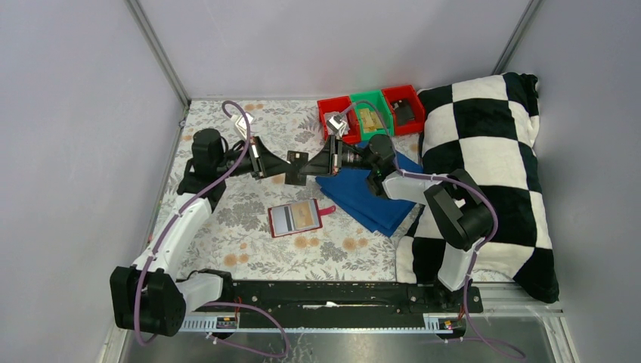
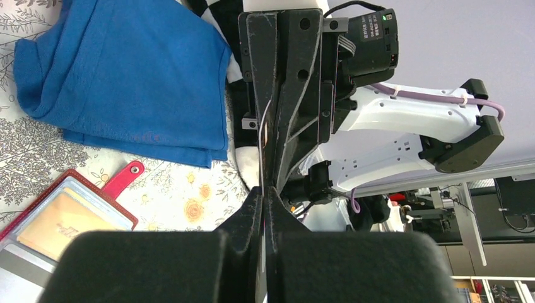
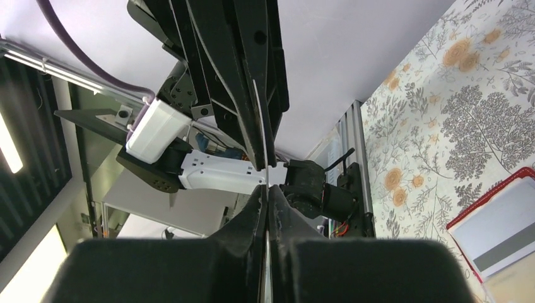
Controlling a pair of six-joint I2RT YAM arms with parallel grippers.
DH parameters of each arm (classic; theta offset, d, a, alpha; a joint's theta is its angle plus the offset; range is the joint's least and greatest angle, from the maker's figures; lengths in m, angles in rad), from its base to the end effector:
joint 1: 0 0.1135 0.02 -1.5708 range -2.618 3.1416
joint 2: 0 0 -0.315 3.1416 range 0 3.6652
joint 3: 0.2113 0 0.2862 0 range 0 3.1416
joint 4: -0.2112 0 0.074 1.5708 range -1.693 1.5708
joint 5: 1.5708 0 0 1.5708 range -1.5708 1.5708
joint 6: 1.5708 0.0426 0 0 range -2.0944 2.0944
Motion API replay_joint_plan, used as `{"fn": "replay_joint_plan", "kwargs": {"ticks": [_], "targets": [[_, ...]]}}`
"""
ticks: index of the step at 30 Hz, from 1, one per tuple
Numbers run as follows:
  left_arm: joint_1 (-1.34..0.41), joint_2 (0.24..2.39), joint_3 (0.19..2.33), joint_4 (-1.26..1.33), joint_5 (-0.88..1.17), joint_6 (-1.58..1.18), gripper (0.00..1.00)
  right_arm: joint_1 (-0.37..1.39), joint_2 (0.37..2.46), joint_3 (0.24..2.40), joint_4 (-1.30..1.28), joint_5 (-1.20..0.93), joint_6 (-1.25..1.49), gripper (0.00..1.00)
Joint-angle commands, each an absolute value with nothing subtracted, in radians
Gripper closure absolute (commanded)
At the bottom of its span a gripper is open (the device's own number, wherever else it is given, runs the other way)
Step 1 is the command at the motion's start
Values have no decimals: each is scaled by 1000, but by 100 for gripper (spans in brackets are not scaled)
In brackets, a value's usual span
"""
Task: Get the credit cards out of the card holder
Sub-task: Place the credit card in the storage box.
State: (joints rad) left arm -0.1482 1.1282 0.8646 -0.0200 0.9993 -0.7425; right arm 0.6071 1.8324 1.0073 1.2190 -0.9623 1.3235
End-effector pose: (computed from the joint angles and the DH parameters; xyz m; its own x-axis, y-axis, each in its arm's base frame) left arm 0.2559 -0.0744 0.3560 -0.7978 -0.2506 -0.5483 0.4602 0.3342 -0.8225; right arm 0.3301 0.2719 0.2907 -0.8423 0.0897 -0.5314 -0.5378 -0.2032 0.8182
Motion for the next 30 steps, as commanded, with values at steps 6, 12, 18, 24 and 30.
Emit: {"fn": "replay_joint_plan", "kwargs": {"ticks": [6, 12, 18, 24, 30], "targets": [[-145, 1116, 912, -139, 886, -640, 47, 573, 1704, 1091, 893, -935, 1021, 100], [-102, 1116, 1007, -362, 698, -557, 23, 446, 1590, 1399, -237, -393, 351, 100], [-94, 1039, 969, -351, 532, -539, 19, 307, 1688, 1696, -575, 177, 119, 100], [-95, 1047, 932, -259, 629, -523, 20, 187, 1955, 2061, -683, 289, 5, 100], [-95, 1083, 966, -311, 692, -465, 17, 119, 2240, 2413, -760, 92, -49, 100]]}}
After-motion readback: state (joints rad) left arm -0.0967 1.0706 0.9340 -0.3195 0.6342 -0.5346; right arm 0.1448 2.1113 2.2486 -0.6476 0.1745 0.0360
